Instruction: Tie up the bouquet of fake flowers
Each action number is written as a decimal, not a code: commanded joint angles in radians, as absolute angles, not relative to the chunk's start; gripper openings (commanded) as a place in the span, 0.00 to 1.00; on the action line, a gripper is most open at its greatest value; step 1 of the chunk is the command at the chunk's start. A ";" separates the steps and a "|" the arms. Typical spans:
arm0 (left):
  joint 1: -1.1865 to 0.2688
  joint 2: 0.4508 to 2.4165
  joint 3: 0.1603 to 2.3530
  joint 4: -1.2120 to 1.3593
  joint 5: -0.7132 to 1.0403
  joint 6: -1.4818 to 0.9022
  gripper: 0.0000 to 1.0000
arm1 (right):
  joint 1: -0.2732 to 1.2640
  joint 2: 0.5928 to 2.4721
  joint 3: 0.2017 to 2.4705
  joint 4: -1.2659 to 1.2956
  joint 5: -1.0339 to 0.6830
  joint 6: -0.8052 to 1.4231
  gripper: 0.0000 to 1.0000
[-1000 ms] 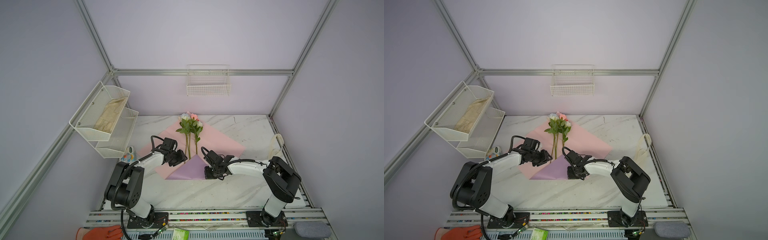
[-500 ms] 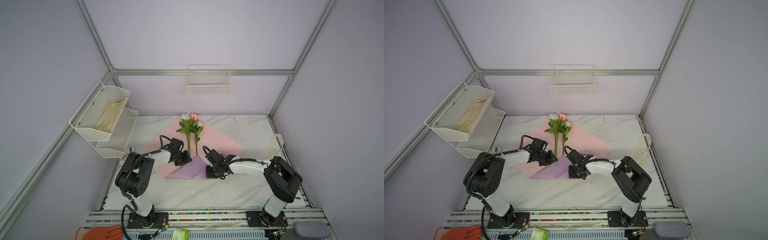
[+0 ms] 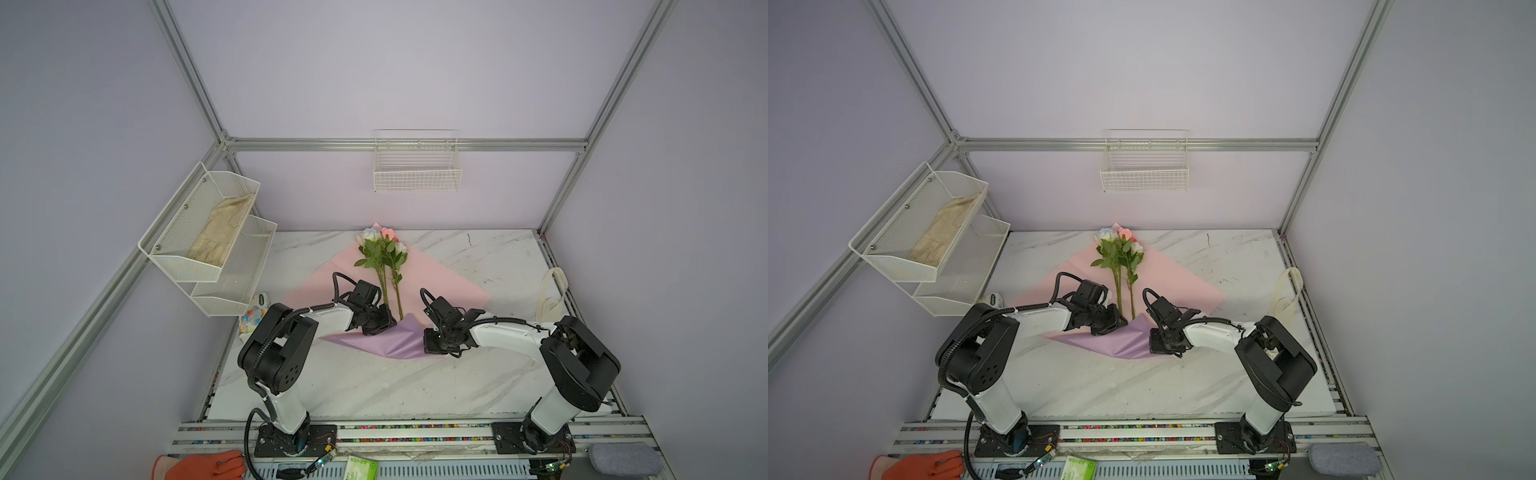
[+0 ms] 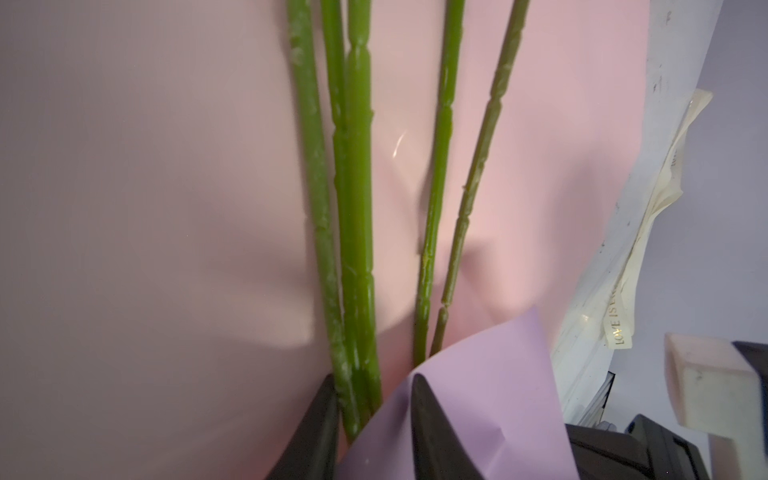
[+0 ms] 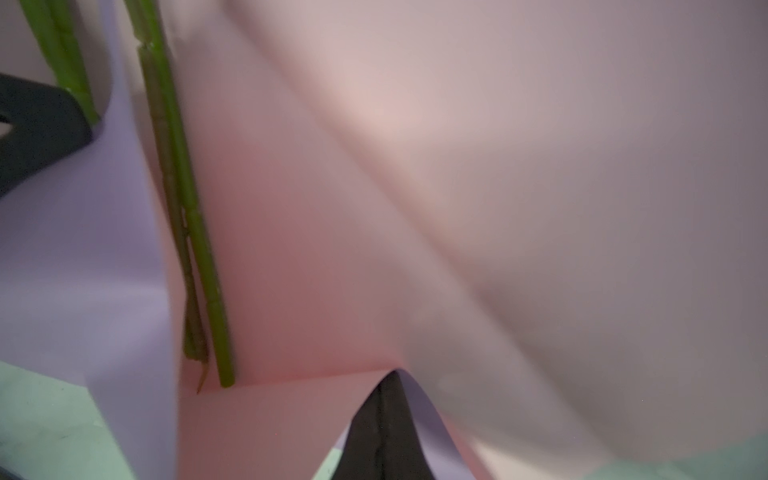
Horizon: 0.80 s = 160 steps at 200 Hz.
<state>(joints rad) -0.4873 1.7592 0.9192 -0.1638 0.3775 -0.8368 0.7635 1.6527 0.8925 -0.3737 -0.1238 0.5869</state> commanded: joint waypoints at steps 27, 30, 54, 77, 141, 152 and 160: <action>-0.475 1.564 0.990 -0.467 0.104 -0.791 0.46 | 0.750 1.598 0.887 -0.411 -0.214 0.535 0.10; -0.473 1.547 0.993 -0.482 0.087 -0.785 0.46 | 0.751 1.588 0.888 -0.400 -0.221 0.540 0.11; -0.472 1.425 0.978 -0.537 0.040 -0.750 0.50 | 0.749 1.554 0.893 -0.341 -0.284 0.560 0.23; -0.503 1.307 0.921 -0.471 0.140 -0.722 0.47 | 0.750 1.574 0.892 -0.318 -0.289 0.599 0.25; -0.632 1.535 0.911 -0.332 0.384 -0.677 0.34 | 0.620 1.471 0.834 -0.291 -0.309 0.656 0.35; -0.632 1.575 0.910 -0.327 0.355 -0.697 0.31 | 0.561 1.432 0.809 -0.296 -0.313 0.660 0.37; -0.632 1.592 0.908 -0.326 0.341 -0.701 0.30 | 0.500 1.400 0.781 -0.299 -0.321 0.664 0.39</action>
